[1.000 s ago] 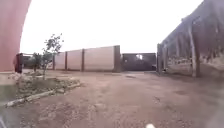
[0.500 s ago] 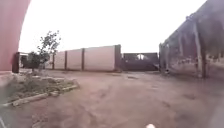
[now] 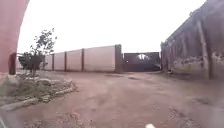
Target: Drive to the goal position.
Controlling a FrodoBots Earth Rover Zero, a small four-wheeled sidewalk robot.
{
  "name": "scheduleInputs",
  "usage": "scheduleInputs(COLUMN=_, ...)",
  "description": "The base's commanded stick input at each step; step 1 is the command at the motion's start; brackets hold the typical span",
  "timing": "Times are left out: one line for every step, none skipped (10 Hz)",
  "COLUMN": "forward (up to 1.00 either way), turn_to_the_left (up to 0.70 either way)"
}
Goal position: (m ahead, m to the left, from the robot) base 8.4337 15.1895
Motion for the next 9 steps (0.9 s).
scheduleInputs(forward=0.70, turn_to_the_left=0.00)
scheduleInputs(forward=0.70, turn_to_the_left=0.00)
scheduleInputs(forward=0.70, turn_to_the_left=0.00)
scheduleInputs(forward=0.70, turn_to_the_left=0.00)
scheduleInputs(forward=0.70, turn_to_the_left=0.00)
scheduleInputs(forward=0.70, turn_to_the_left=0.00)
scheduleInputs(forward=0.70, turn_to_the_left=0.00)
scheduleInputs(forward=0.70, turn_to_the_left=0.00)
scheduleInputs(forward=0.70, turn_to_the_left=0.00)
